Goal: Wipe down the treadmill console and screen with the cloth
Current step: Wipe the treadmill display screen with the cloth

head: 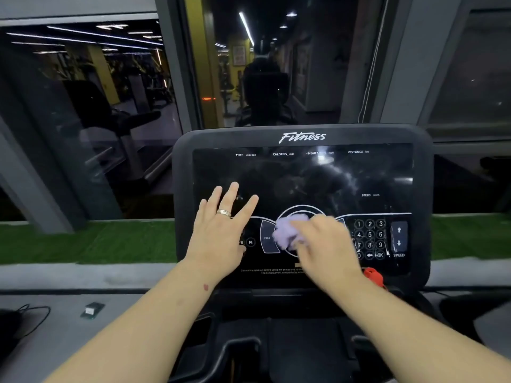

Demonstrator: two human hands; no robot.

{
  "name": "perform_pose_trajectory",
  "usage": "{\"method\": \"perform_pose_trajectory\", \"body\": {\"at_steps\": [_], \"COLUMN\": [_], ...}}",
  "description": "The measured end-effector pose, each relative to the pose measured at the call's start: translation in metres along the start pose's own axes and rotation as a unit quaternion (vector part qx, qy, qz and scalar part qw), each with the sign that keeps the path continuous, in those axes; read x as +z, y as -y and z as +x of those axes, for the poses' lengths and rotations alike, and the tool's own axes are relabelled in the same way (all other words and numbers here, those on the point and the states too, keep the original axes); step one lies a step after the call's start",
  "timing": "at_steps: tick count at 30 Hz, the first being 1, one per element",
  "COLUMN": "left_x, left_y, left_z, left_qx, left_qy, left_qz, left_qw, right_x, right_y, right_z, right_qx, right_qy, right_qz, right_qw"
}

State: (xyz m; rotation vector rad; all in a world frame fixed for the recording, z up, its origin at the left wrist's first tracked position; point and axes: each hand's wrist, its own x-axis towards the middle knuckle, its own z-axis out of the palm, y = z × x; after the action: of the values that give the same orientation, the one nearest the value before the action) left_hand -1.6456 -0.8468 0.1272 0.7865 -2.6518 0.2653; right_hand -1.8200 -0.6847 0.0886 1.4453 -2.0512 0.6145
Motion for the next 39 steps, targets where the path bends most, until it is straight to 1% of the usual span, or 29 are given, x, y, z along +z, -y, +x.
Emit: {"method": "perform_pose_trajectory", "body": {"at_steps": [2, 3, 4, 6, 7, 8, 9, 10, 12, 13, 14, 16, 17, 18, 19, 20, 22, 23, 24, 25, 27, 28, 29, 30, 32, 33, 34, 37, 39], "left_x": [0.002, 0.001, 0.002, 0.002, 0.003, 0.002, 0.002, 0.001, 0.001, 0.001, 0.002, 0.001, 0.001, 0.001, 0.0, -0.001, -0.002, -0.003, -0.003, -0.003, -0.003, -0.003, -0.004, -0.005, -0.007, -0.008, -0.007, -0.005, -0.003], "left_y": [0.0, -0.001, -0.002, -0.001, -0.001, 0.0, 0.001, 0.0, -0.002, -0.004, -0.005, -0.005, -0.004, -0.004, -0.003, -0.004, -0.006, -0.008, -0.01, -0.012, -0.011, -0.009, -0.007, -0.005, -0.004, -0.004, -0.004, 0.0, 0.003], "left_z": [-0.001, -0.001, 0.0, -0.001, -0.002, -0.002, -0.001, -0.001, -0.001, 0.0, -0.001, -0.001, -0.001, -0.002, -0.002, -0.002, -0.002, -0.002, -0.001, -0.001, -0.001, 0.0, -0.001, -0.001, -0.002, -0.002, -0.002, -0.003, -0.004], "left_qx": [-0.002, -0.003, -0.002, 0.0, 0.004, 0.005, 0.005, 0.003, -0.002, -0.004, -0.005, -0.006, -0.005, -0.004, -0.003, -0.002, -0.006, -0.009, -0.012, -0.014, -0.016, -0.015, -0.013, -0.012, -0.013, -0.013, -0.012, -0.01, -0.003], "left_qy": [0.001, 0.0, -0.004, -0.013, -0.013, -0.011, -0.01, -0.009, -0.009, -0.01, -0.012, -0.014, -0.011, -0.007, -0.004, -0.002, -0.003, -0.002, 0.0, -0.001, -0.004, -0.004, -0.003, -0.002, -0.005, -0.006, -0.007, -0.018, -0.014], "left_qz": [-0.006, -0.009, -0.009, -0.011, -0.013, -0.013, -0.014, -0.016, -0.014, -0.012, -0.011, -0.011, -0.011, -0.011, -0.01, -0.009, -0.01, -0.012, -0.014, -0.015, -0.013, -0.012, -0.013, -0.014, -0.016, -0.016, -0.016, -0.012, -0.008], "left_qw": [1.0, 1.0, 1.0, 1.0, 1.0, 1.0, 1.0, 1.0, 1.0, 1.0, 1.0, 1.0, 1.0, 1.0, 1.0, 1.0, 1.0, 1.0, 1.0, 1.0, 1.0, 1.0, 1.0, 1.0, 1.0, 1.0, 1.0, 1.0, 1.0], "right_x": [-0.002, 0.001, 0.006, 0.011, 0.007, 0.0, -0.006, -0.01, -0.012, -0.006, 0.001, 0.011, 0.009, 0.001, -0.008, -0.017, -0.03, -0.027, -0.022, -0.013, -0.002, -0.006, -0.014, -0.02, -0.028, -0.025, -0.02, 0.006, 0.006], "right_y": [-0.007, 0.005, 0.024, 0.05, 0.043, 0.027, 0.01, -0.006, -0.01, 0.005, 0.026, 0.061, 0.06, 0.046, 0.027, 0.009, -0.016, -0.01, 0.007, 0.031, 0.067, 0.067, 0.055, 0.039, 0.019, 0.023, 0.039, 0.09, 0.075], "right_z": [0.0, -0.004, -0.009, -0.019, -0.018, -0.012, -0.006, -0.001, 0.0, -0.001, -0.003, -0.015, -0.018, -0.016, -0.013, -0.011, -0.009, -0.009, -0.006, -0.004, -0.005, -0.001, 0.006, 0.014, 0.024, 0.024, 0.023, 0.007, 0.014], "right_qx": [0.138, 0.16, 0.143, 0.025, -0.024, -0.033, 0.005, 0.082, 0.235, 0.251, 0.229, 0.094, 0.025, -0.007, 0.013, 0.092, 0.294, 0.341, 0.333, 0.287, 0.133, 0.071, 0.047, 0.084, 0.242, 0.275, 0.253, 0.059, -0.007], "right_qy": [-0.062, -0.069, -0.052, 0.01, 0.031, 0.033, 0.012, -0.026, -0.094, -0.101, -0.083, -0.008, 0.019, 0.026, 0.02, 0.0, -0.074, -0.094, -0.094, -0.068, 0.009, 0.035, 0.054, 0.059, -0.011, -0.045, -0.051, 0.038, 0.057], "right_qz": [0.032, 0.042, 0.041, 0.011, -0.009, -0.02, -0.024, -0.011, 0.037, 0.044, 0.044, 0.022, -0.002, -0.016, -0.021, -0.012, 0.032, 0.037, 0.028, 0.026, 0.023, 0.011, -0.009, -0.023, 0.031, 0.061, 0.072, 0.051, 0.01], "right_qw": [0.988, 0.984, 0.987, 1.0, 0.999, 0.999, 1.0, 0.996, 0.967, 0.962, 0.969, 0.995, 1.0, 0.999, 0.999, 0.996, 0.953, 0.935, 0.938, 0.955, 0.991, 0.997, 0.997, 0.994, 0.97, 0.958, 0.963, 0.996, 0.998]}}
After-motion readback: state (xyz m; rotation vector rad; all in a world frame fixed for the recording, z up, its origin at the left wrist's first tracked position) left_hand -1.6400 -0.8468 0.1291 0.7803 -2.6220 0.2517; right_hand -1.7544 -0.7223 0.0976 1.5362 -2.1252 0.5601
